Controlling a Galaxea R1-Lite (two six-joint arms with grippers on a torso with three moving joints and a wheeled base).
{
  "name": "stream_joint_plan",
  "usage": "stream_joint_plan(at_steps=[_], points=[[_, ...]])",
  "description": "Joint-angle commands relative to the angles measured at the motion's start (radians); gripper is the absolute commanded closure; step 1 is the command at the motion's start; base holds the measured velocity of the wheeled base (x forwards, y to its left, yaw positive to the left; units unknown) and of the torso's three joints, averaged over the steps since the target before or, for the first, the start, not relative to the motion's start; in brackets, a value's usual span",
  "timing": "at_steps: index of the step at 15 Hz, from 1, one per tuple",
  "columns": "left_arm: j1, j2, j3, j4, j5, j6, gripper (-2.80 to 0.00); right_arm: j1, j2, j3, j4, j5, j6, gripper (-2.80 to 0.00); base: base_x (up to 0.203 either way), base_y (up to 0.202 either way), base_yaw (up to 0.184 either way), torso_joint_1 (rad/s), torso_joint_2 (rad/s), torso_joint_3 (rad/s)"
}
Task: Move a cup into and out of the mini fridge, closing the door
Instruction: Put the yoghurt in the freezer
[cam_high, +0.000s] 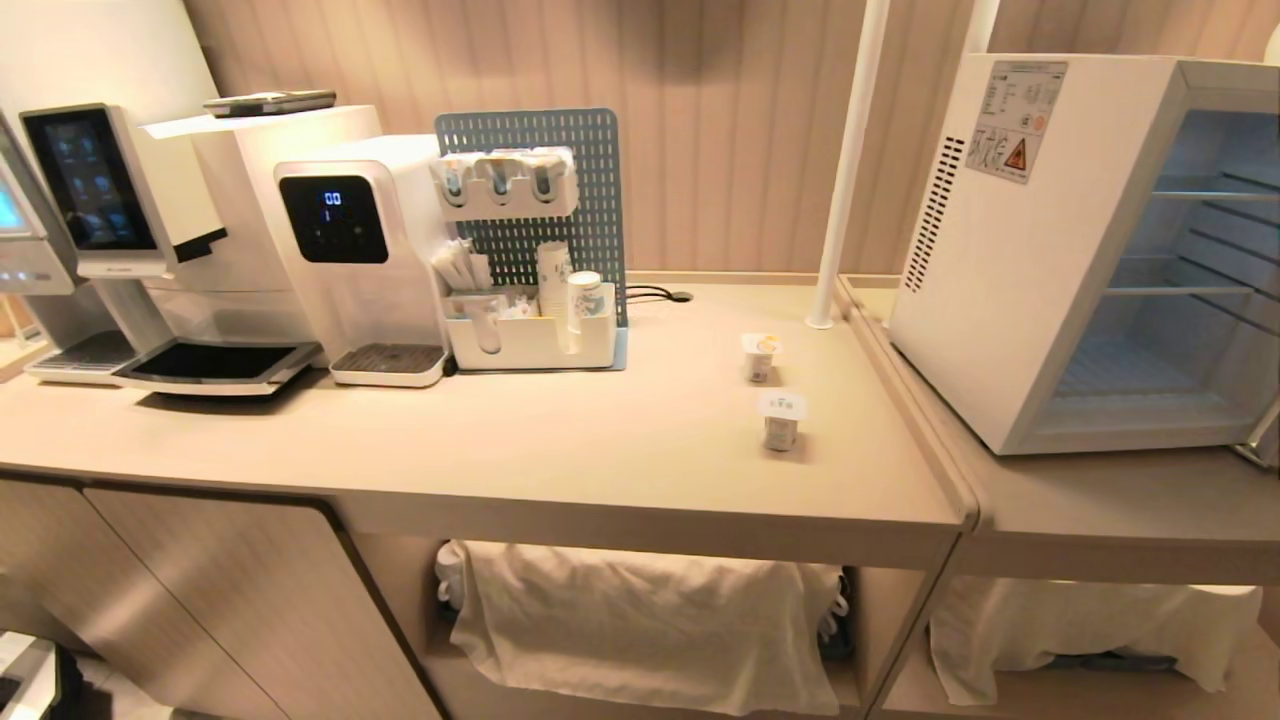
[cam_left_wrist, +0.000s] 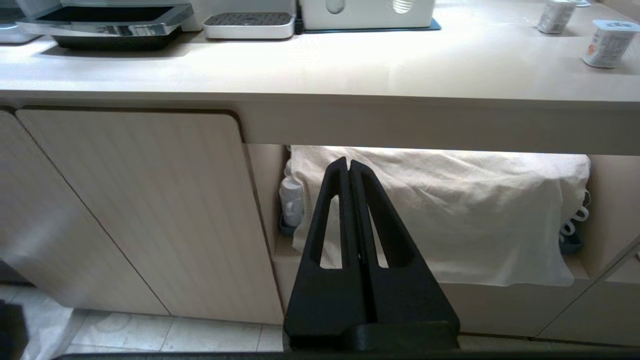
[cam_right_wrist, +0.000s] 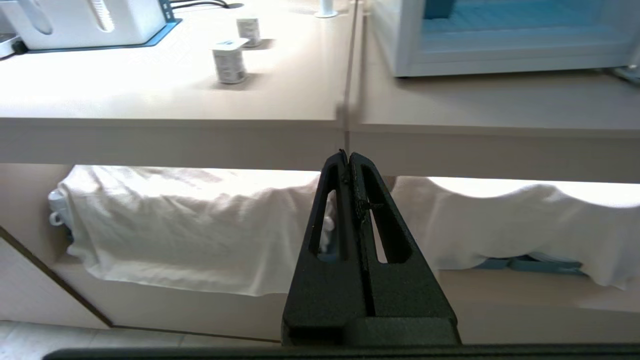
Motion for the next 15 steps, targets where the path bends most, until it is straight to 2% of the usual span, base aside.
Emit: stream_joint_plan(at_steps=[1, 3, 8, 15], points=[[0.0, 0.001, 0.0, -0.002, 0.0, -0.001, 0.0, 0.0, 0.001, 0.0, 0.0, 0.0, -0.001, 0.0, 0.0, 0.183, 0.0, 0.002, -0.01, 0.007], [0.0, 0.001, 0.0, -0.002, 0.0, -0.001, 0.0, 0.0, 0.001, 0.001, 0.0, 0.0, -0.001, 0.0, 0.0, 0.129, 0.001, 0.003, 0.0, 0.0], [0.0, 0.001, -0.001, 0.004, 0.0, 0.001, 0.0, 0.0, 0.001, 0.001, 0.0, 0.0, 0.0, 0.0, 0.0, 0.0, 0.0, 0.0, 0.0, 0.0], [0.001, 0.001, 0.002, -0.003, 0.0, -0.002, 0.0, 0.0, 0.001, 0.0, 0.0, 0.0, 0.0, 0.0, 0.182, 0.0, 0.001, 0.004, 0.0, 0.003]])
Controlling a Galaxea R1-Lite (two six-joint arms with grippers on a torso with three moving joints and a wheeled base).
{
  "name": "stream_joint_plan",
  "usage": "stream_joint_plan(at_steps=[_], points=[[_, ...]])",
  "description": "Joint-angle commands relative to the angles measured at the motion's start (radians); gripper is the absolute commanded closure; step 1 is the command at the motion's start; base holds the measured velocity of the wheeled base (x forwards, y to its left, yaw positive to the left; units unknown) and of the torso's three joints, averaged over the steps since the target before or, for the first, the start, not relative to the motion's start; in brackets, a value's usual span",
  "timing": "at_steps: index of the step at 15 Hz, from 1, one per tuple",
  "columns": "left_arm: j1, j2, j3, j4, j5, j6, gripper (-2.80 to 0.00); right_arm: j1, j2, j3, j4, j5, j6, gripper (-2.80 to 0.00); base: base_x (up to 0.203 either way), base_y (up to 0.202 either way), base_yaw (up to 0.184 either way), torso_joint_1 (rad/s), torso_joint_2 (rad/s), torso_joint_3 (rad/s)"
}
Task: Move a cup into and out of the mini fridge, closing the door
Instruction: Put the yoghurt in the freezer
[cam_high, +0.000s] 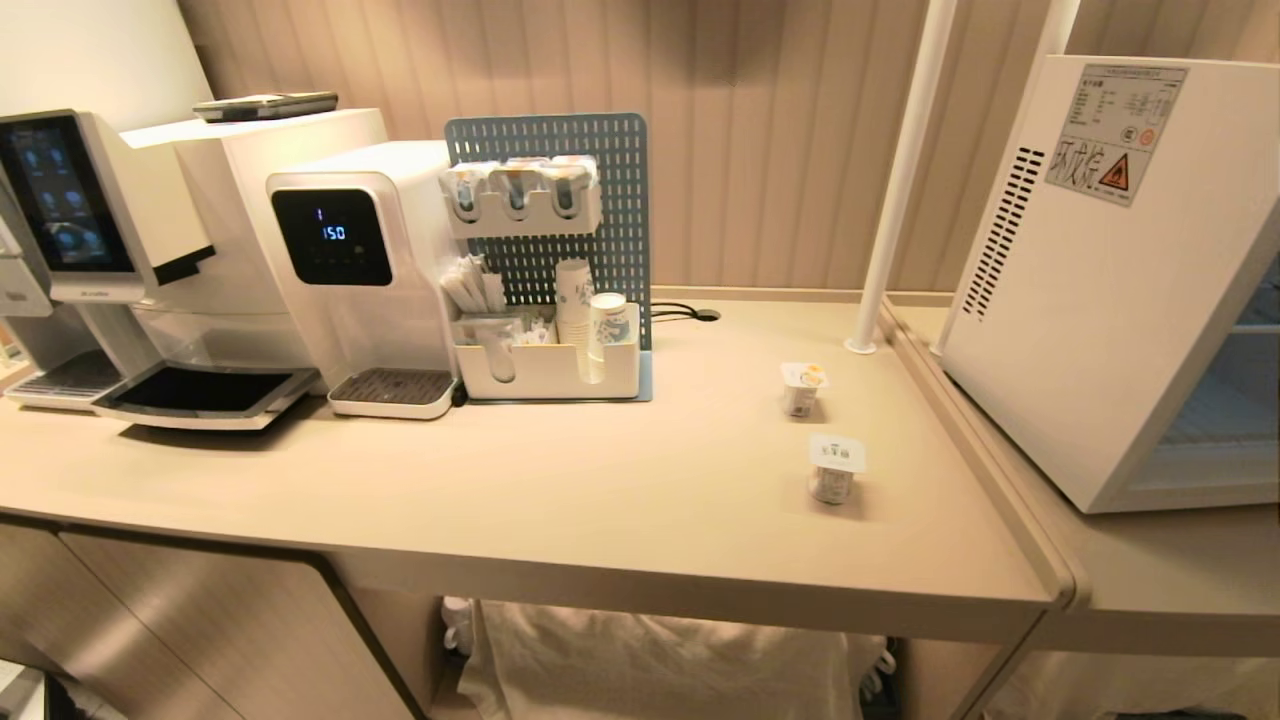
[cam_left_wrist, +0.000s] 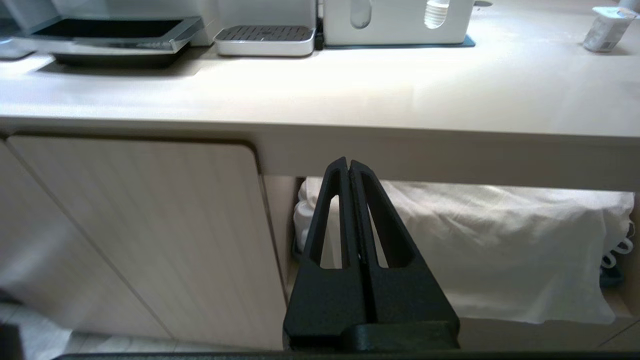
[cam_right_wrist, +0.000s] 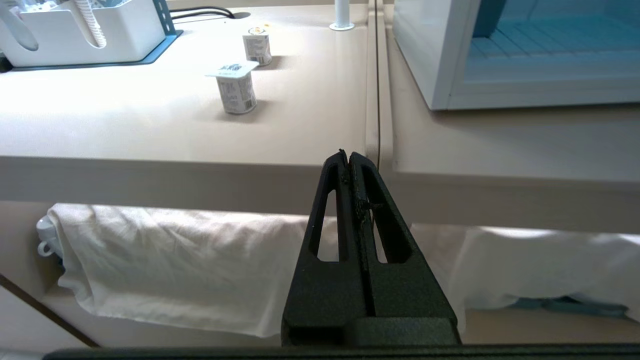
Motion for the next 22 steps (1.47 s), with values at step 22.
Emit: stream_joint_plan(at_steps=[22], points=[[0.0, 0.001, 0.001, -0.003, 0.0, -0.006, 0.0, -0.062, 1.671, -0.386, -0.483, 0.88, -0.415, 0.0, 0.018, 0.0, 0.0, 0.001, 0.0, 0.0]])
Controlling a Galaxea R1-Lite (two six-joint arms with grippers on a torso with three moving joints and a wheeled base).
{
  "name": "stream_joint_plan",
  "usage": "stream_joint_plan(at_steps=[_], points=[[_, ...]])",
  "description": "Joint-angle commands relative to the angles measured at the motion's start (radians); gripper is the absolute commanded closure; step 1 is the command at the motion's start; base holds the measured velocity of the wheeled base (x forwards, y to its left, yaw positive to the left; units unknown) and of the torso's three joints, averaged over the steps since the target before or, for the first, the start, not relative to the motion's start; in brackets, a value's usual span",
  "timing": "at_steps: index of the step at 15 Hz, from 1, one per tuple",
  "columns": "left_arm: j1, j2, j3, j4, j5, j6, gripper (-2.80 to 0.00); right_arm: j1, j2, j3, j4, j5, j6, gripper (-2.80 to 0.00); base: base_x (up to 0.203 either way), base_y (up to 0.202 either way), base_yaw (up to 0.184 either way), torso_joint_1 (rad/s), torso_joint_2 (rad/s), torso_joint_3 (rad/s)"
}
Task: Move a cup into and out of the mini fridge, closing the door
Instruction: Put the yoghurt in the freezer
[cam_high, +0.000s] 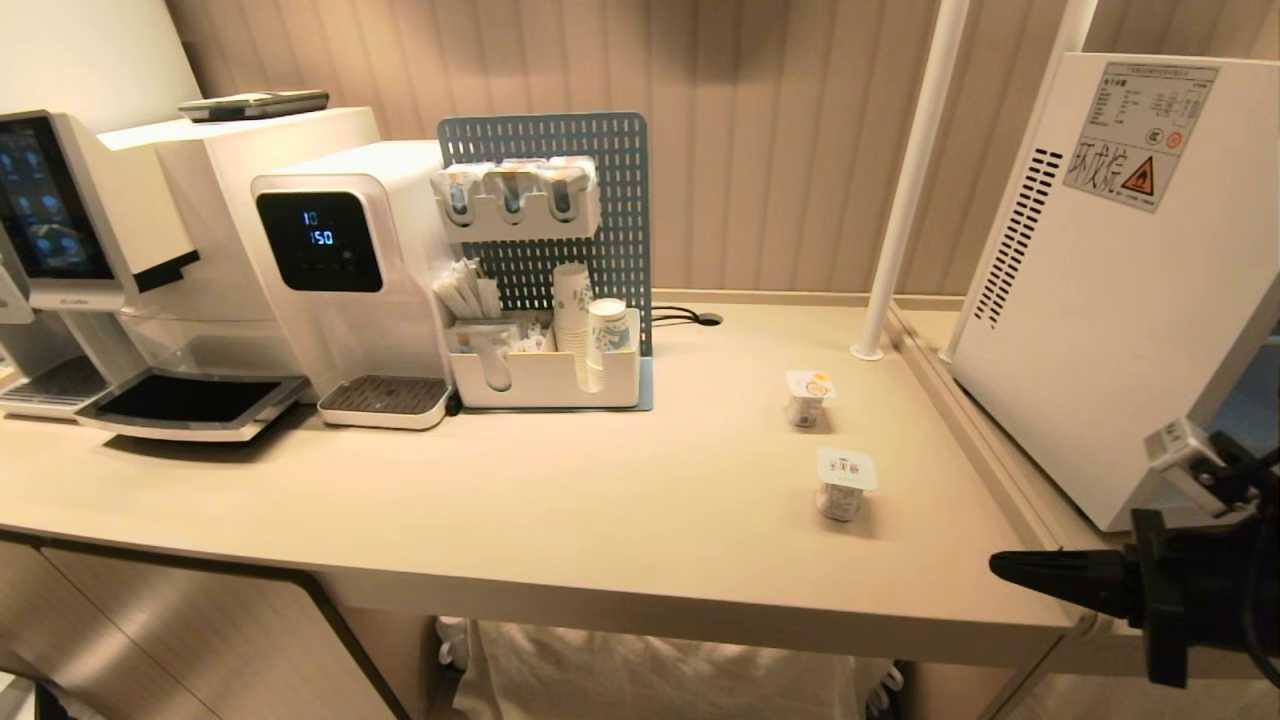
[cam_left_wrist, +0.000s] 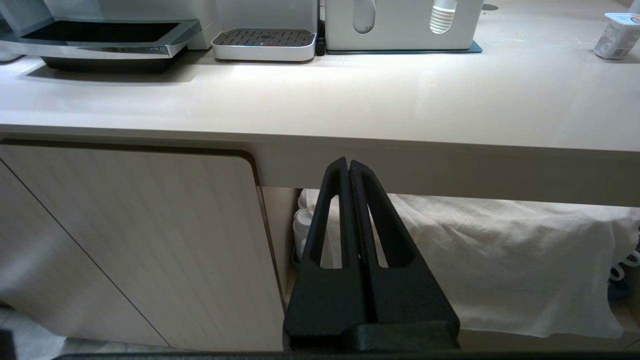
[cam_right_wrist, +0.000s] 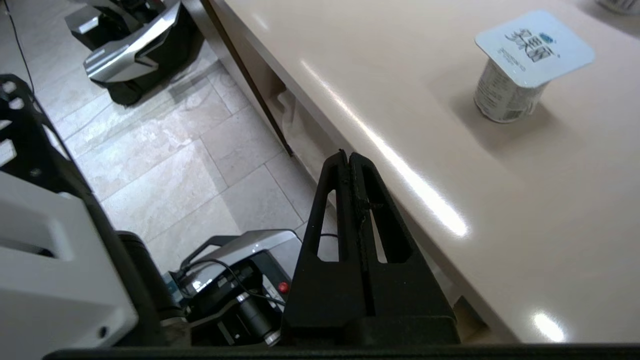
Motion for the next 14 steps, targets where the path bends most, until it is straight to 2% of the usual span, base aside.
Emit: stream_joint_plan(at_steps=[1, 4, 5, 7, 10, 14], points=[[0.0, 0.001, -0.001, 0.0, 0.001, 0.0, 0.0, -0.029, 0.329, -0.024, -0.133, 0.016, -0.031, 0.0, 0.0, 0.0, 0.0, 0.0, 0.0, 0.0], [0.001, 0.001, 0.001, 0.0, 0.001, 0.0, 0.0, -0.053, 0.572, -0.114, -0.275, -0.02, -0.056, 0.0, 0.0, 0.0, 0.0, 0.0, 0.0, 0.0], [0.0, 0.001, 0.001, 0.0, 0.0, 0.0, 0.0, -0.058, 0.638, -0.159, -0.308, -0.042, -0.07, -2.8, 0.0, 0.0, 0.0, 0.0, 0.0, 0.0], [0.0, 0.001, 0.001, 0.0, 0.0, 0.0, 0.0, -0.062, 0.702, -0.262, -0.329, -0.081, -0.086, -2.8, 0.0, 0.0, 0.0, 0.0, 0.0, 0.0], [0.0, 0.001, 0.001, 0.0, 0.0, 0.0, 0.0, -0.052, 0.721, -0.315, -0.31, -0.091, -0.086, -2.8, 0.0, 0.0, 0.0, 0.0, 0.0, 0.0], [0.0, 0.001, 0.001, 0.0, 0.0, -0.002, 0.0, -0.02, 0.707, -0.399, -0.192, -0.089, -0.061, -2.8, 0.0, 0.0, 0.0, 0.0, 0.0, 0.0]])
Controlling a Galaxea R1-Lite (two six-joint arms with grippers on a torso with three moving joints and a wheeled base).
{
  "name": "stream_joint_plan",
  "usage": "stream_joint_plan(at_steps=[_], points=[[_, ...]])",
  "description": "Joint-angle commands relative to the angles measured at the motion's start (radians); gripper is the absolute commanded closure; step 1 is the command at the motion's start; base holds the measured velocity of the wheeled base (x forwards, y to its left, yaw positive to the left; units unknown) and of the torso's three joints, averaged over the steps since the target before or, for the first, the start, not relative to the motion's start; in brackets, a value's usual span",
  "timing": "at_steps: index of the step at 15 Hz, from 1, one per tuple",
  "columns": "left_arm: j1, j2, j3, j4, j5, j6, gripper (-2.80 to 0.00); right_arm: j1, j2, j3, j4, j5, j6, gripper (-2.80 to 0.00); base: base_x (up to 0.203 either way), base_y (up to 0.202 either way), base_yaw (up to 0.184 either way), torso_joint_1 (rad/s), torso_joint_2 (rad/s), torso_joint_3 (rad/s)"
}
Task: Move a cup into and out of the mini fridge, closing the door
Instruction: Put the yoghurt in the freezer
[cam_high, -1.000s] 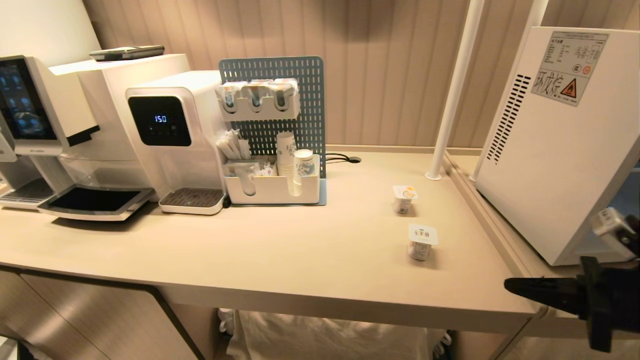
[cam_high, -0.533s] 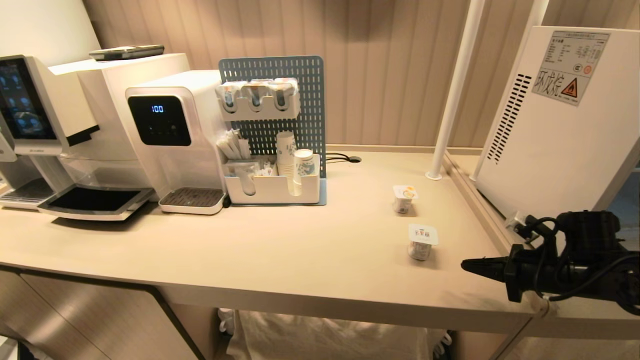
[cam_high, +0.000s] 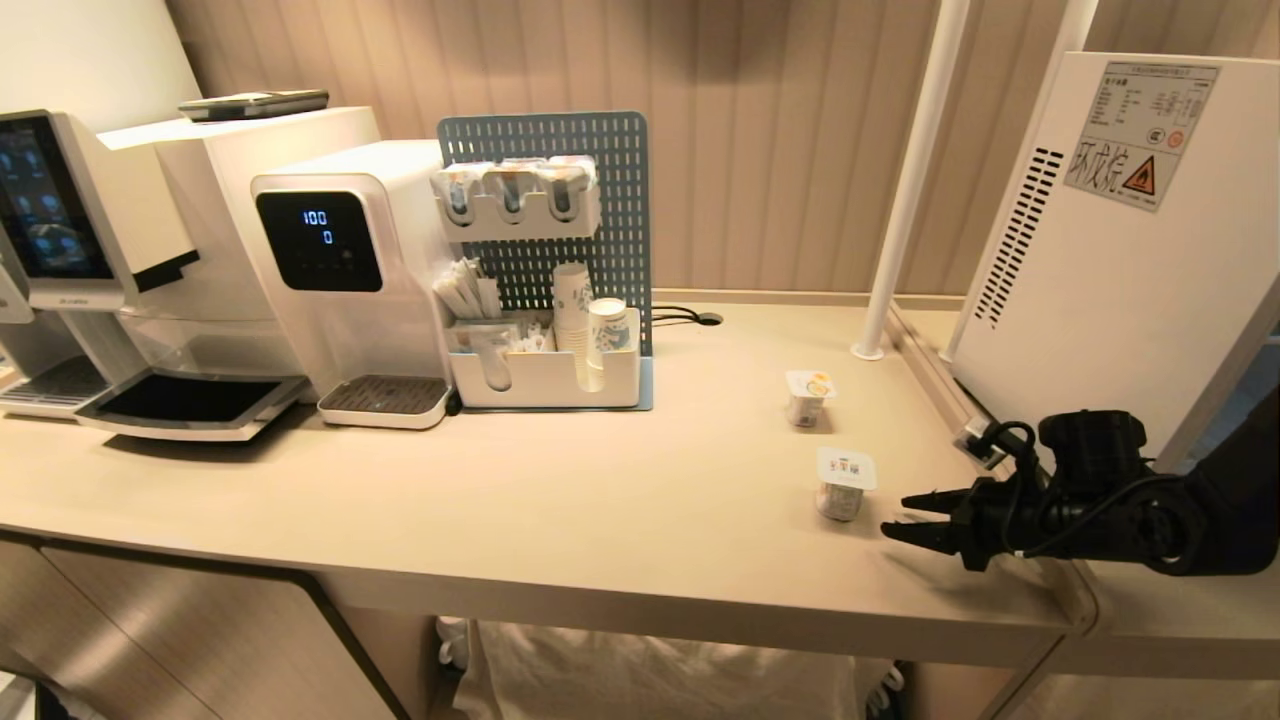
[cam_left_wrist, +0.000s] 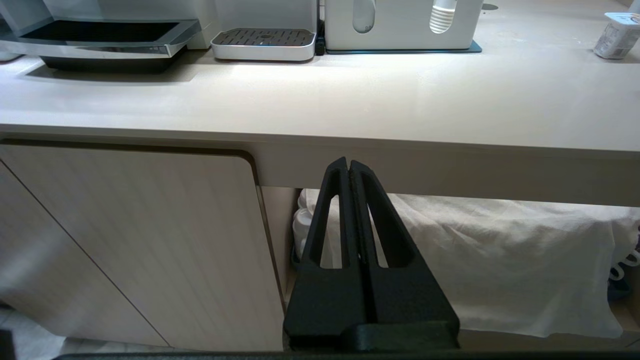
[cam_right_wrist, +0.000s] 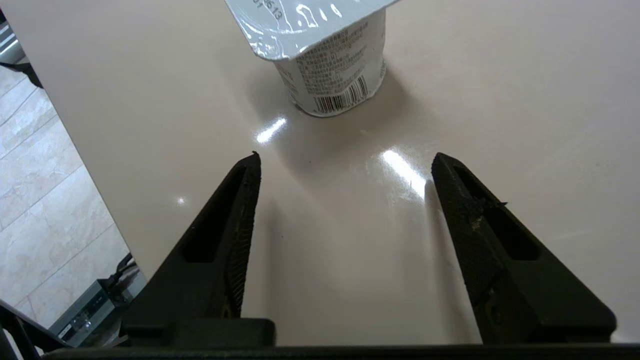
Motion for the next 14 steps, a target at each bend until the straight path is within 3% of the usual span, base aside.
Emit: stream_joint_plan(at_steps=[1, 3, 9, 14], points=[[0.0, 0.001, 0.0, 0.0, -0.001, -0.001, 0.0, 0.019, -0.009, -0.027, 0.011, 0.005, 0.009, -2.8, 0.0, 0.0, 0.0, 0.0, 0.0, 0.0], [0.0, 0.001, 0.0, 0.0, -0.001, 0.001, 0.0, 0.063, -0.018, -0.046, 0.009, 0.003, 0.072, -2.8, 0.0, 0.0, 0.0, 0.0, 0.0, 0.0], [0.0, 0.001, 0.0, 0.0, 0.0, -0.001, 0.0, 0.106, 0.013, -0.122, 0.012, -0.01, 0.123, -2.8, 0.0, 0.0, 0.0, 0.0, 0.0, 0.0], [0.0, 0.001, 0.0, 0.0, -0.001, -0.001, 0.0, 0.113, 0.083, -0.186, -0.005, -0.13, 0.117, -2.8, 0.0, 0.0, 0.0, 0.0, 0.0, 0.0]])
